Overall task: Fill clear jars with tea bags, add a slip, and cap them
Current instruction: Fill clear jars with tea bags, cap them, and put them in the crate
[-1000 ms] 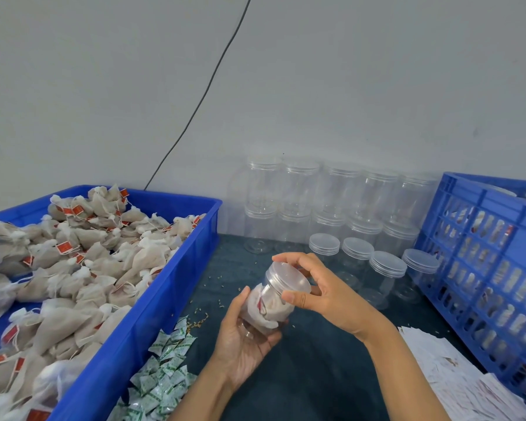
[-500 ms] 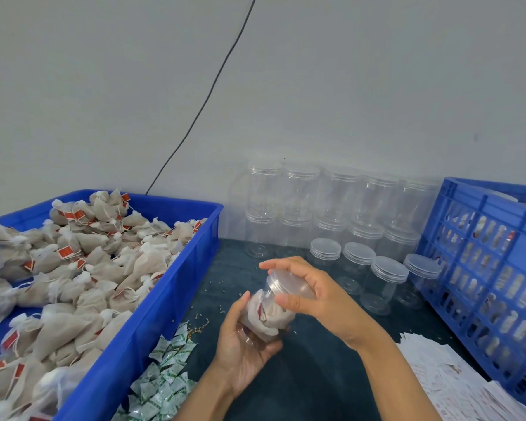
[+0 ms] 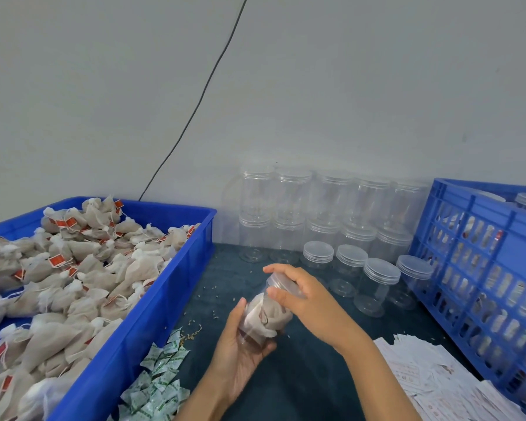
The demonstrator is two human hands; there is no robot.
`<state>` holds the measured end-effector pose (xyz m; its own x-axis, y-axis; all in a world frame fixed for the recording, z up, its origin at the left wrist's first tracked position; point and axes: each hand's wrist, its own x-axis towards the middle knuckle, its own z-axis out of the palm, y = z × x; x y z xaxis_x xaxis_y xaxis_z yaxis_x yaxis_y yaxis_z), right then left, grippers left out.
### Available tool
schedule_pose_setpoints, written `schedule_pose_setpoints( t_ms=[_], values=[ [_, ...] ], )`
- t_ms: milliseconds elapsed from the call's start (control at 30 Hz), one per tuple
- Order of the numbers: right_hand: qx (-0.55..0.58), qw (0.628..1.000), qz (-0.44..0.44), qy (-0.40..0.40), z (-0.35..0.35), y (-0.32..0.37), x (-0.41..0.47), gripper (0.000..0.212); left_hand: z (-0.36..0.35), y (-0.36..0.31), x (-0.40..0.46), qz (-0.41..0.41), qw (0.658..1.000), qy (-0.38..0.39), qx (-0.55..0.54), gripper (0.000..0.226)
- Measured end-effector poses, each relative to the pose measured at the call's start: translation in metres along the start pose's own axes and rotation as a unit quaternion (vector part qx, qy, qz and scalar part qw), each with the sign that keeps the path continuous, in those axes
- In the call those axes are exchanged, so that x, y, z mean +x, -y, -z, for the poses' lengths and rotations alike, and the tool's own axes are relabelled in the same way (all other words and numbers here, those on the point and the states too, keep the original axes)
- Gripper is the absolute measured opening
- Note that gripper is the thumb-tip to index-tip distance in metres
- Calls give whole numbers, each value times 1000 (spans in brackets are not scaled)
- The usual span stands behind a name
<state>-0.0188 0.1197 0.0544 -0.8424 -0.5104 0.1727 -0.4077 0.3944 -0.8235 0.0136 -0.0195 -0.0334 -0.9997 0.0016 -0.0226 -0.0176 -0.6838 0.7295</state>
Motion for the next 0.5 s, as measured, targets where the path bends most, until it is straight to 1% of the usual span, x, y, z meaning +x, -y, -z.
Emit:
schedule_pose_setpoints(
  t_ms=[100,167,233,300,333,367,433,500],
  values=[
    [-80,995,-55,8,-1,-1,1,31,-2,2,0,-5,999,-5,45,45],
    [-137,987,-77,-14,1,-1,-1,38,-4,3,-2,1,999,1,51,45],
    [-229,969,-75,-60,1,0,-3,47,-5,3,-2,15,999,13,39,44],
    [-332,937,-44,-101,-3,2,-5,51,-6,3,-2,35,999,19,18,43],
    [-359,927,-21,-112,-4,3,-5,51,-5,3,-2,44,999,17,5,43],
    [-366,924,3,-113,-6,3,-5,52,-4,2,-1,47,999,14,-8,42],
    [-348,931,48,-99,-8,2,-5,50,-2,0,-1,34,999,4,-30,38],
    [-322,939,80,-93,-10,0,-5,40,0,-1,-1,10,999,-10,-43,33]
  ],
)
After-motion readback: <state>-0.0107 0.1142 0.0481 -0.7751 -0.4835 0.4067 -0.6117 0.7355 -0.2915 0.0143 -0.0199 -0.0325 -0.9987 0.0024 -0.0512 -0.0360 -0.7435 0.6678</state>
